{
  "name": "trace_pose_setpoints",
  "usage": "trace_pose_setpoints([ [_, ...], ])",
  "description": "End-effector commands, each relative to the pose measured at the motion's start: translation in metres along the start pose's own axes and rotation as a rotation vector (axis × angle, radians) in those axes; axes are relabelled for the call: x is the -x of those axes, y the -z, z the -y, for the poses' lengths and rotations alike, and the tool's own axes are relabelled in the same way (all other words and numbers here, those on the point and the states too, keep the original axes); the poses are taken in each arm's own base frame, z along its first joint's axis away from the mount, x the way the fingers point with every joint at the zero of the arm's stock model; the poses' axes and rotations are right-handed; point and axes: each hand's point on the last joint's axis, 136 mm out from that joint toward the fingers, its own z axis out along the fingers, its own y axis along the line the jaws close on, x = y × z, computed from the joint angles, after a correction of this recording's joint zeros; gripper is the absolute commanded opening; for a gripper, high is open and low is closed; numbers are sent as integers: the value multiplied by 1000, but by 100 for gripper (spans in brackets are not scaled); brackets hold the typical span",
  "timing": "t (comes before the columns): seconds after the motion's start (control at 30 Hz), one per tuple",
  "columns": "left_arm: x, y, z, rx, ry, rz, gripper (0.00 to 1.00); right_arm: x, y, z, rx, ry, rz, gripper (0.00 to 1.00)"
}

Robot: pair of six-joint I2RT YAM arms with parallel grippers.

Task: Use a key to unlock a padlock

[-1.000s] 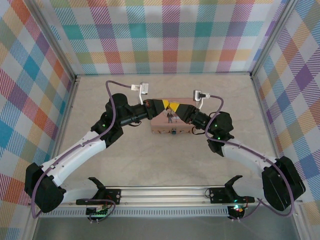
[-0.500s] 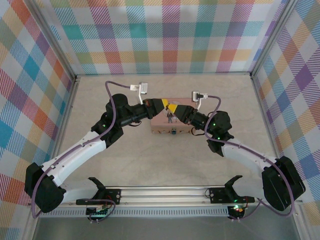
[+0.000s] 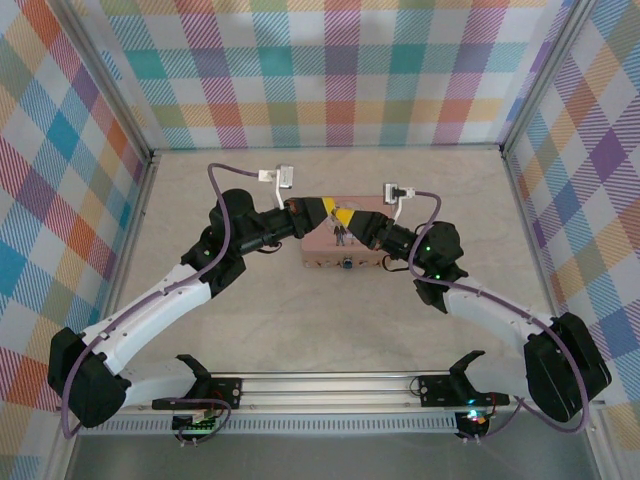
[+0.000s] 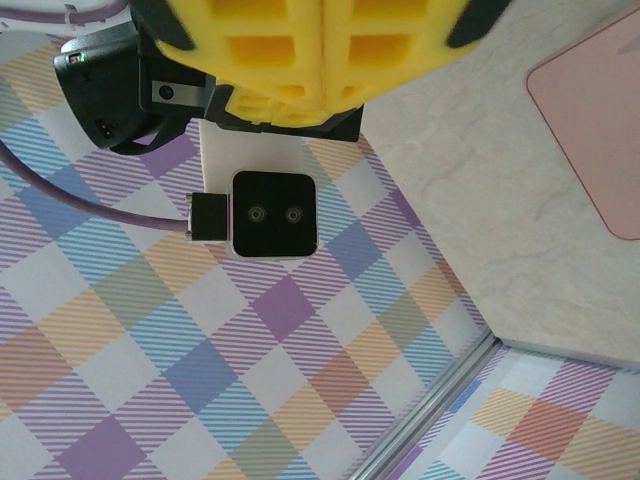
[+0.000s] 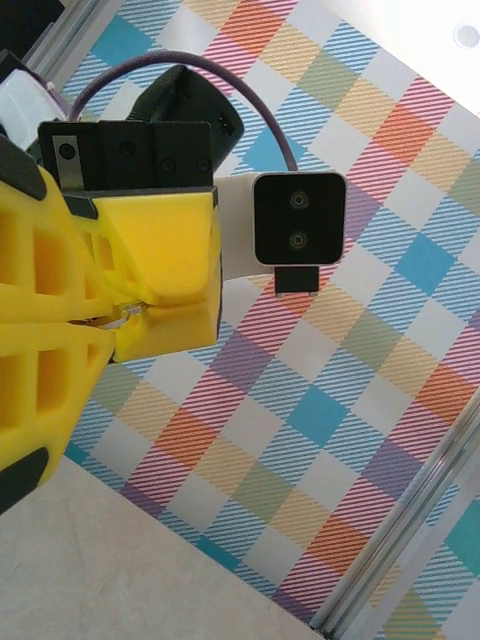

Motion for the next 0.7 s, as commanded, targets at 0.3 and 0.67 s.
trace_pose_setpoints([
  [0.3,-6,30,-33,193,23,8,76,10,39,4,-223,171,28,0],
  [0.67,-48,56,-141,603,55,-58,100,50,156,103,-1092,347,84,0],
])
